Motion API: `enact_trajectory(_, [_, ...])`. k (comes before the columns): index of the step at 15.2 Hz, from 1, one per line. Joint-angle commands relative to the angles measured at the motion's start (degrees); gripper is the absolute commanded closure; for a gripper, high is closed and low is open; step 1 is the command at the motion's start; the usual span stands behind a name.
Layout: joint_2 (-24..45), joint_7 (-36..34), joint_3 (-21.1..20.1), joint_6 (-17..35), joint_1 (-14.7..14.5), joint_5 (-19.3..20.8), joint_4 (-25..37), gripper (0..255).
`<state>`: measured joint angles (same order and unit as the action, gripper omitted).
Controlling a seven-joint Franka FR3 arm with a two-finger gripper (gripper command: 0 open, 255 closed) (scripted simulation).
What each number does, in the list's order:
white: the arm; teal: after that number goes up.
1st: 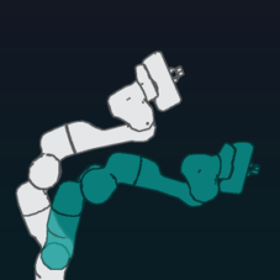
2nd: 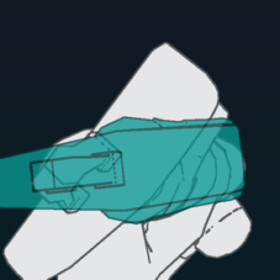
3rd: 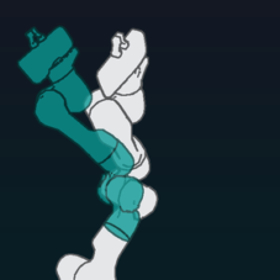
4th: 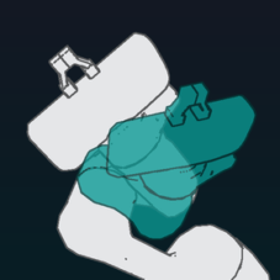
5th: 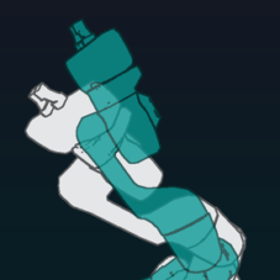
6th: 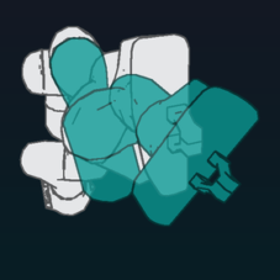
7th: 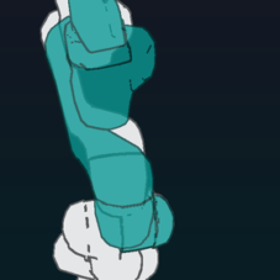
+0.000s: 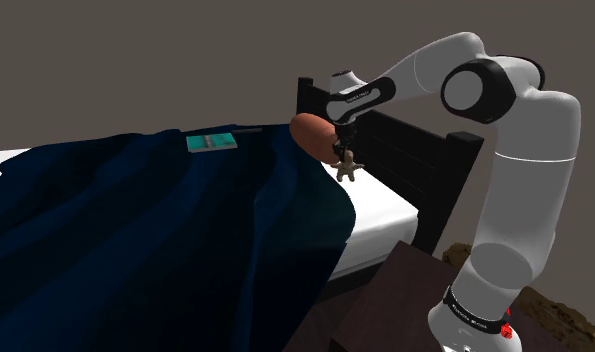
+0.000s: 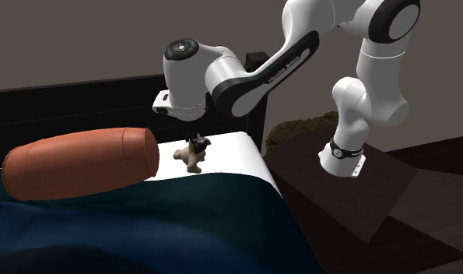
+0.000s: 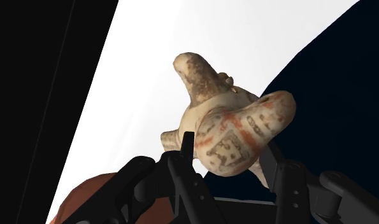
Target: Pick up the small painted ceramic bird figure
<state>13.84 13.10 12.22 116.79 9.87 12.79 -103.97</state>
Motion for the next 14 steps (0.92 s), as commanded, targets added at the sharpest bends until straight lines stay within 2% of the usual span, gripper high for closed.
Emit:
enact_trajectory(1, [-0.5,0.2,0.0,-1.2,-0.1,0.0,0.8,255])
enact_trajectory(12, [-2.4,1.7,-0.1,-8.9,-0.3,-0.3,6.7,255])
enact_trajectory(14, [-2.4,1.7,-0.1,-9.0,-0.3,-0.3,6.8,255])
